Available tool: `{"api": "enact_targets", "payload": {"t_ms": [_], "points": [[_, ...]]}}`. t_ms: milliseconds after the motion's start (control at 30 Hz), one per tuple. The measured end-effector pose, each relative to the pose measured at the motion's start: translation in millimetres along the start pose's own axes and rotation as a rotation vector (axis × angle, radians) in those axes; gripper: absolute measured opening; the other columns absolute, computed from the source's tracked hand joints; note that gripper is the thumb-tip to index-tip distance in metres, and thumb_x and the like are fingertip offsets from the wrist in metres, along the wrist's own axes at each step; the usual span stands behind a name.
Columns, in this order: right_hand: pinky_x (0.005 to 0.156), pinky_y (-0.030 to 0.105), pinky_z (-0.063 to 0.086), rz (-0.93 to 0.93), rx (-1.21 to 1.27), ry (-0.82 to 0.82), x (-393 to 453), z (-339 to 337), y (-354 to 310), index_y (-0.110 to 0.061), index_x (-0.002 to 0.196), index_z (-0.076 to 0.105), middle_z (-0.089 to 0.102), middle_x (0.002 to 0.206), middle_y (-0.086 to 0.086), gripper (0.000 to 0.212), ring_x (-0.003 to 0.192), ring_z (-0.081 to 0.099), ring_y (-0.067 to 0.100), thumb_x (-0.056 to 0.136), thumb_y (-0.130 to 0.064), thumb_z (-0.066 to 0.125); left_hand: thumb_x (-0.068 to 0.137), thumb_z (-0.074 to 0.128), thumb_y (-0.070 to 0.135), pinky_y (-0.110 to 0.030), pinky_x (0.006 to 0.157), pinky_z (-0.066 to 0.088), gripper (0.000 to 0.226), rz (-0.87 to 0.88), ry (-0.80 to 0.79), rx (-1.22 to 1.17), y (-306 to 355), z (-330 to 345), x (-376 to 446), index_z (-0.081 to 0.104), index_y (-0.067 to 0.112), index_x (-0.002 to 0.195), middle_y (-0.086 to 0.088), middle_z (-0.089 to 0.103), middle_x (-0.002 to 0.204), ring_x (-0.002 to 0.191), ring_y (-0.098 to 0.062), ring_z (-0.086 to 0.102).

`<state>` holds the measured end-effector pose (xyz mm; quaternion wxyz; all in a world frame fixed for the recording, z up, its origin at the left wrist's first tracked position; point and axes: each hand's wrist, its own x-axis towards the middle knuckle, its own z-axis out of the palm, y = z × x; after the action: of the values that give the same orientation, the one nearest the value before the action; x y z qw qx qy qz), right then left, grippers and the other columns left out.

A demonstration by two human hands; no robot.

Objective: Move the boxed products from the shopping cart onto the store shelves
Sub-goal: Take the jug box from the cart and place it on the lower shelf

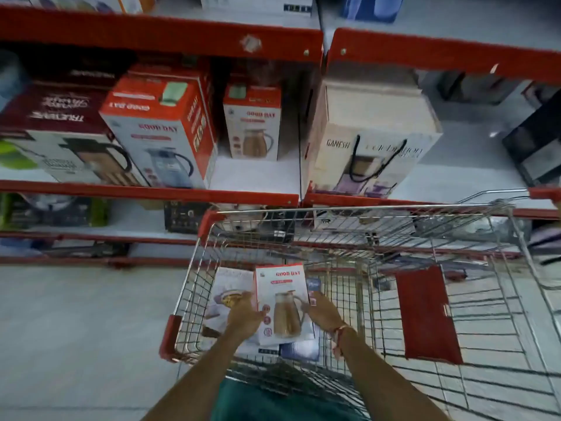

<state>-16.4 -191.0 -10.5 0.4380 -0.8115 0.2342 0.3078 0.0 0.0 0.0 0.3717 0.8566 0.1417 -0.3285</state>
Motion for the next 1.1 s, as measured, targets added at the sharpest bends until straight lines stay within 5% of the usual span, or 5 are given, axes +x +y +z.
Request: {"api": "enact_targets", "payload": {"t_ms": [167,333,667,800,1100], "points": [[0.102,0.047,0.046,0.187,0.176,-0.101,10.7,0.7,11.9,-0.007,0.132,0.050,0.063,0.125,0.017,0.048,0.114,0.059,0.033,0.086,-0.010,0.062,0.084,0.068,0.018,-0.034,0.094,0.048,0.068,-0.122,-0.150,-0.090,-11.2,13.1,9.5,0.029,0.000,0.137,-0.020,0.055,0.134,0.117,-0.033,0.057],[0.068,0.028,0.049,0.184,0.218,-0.158,7.7,2.8,-5.3,-0.006,0.110,0.061,0.065,0.100,0.009,0.025,0.089,0.061,0.021,0.085,-0.001,0.056,0.086,0.060,0.002,-0.047,0.098,0.050,0.069,-0.133,-0.238,-0.111,-7.0,12.7,13.9,0.023,0.009,0.144,-0.020,0.054,0.135,0.120,-0.037,0.053],[0.064,0.012,0.052,-0.136,0.181,0.125,-55.3,-40.9,-47.8,-0.014,0.122,0.055,0.068,0.100,-0.007,0.036,0.087,0.065,0.009,0.088,-0.017,0.065,0.080,0.071,0.034,-0.024,0.059,0.056,0.052,0.206,0.135,-0.054,31.0,-61.7,-50.3,0.055,0.027,0.129,-0.002,0.079,0.092,0.072,-0.012,0.072],[0.055,-0.001,0.045,-0.280,0.098,0.279,-96.8,-50.5,-69.4,-0.025,0.119,0.057,0.060,0.087,-0.025,0.037,0.076,0.056,-0.013,0.085,-0.015,0.069,0.078,0.073,0.021,-0.040,0.075,0.062,0.060,0.326,0.185,-0.194,46.8,-83.6,-86.6,0.050,0.024,0.134,-0.002,0.075,0.104,0.085,-0.015,0.073],[0.059,0.002,0.050,-0.427,0.198,0.398,-149.0,-58.5,-92.1,-0.049,0.094,0.054,0.066,0.089,-0.027,0.044,0.085,0.062,-0.016,0.076,-0.017,0.079,0.069,0.078,0.013,-0.022,0.070,0.060,0.061,0.420,0.201,-0.522,52.6,-110.9,-122.6,0.059,0.066,0.092,0.035,0.070,0.087,0.086,0.002,0.071]]}}
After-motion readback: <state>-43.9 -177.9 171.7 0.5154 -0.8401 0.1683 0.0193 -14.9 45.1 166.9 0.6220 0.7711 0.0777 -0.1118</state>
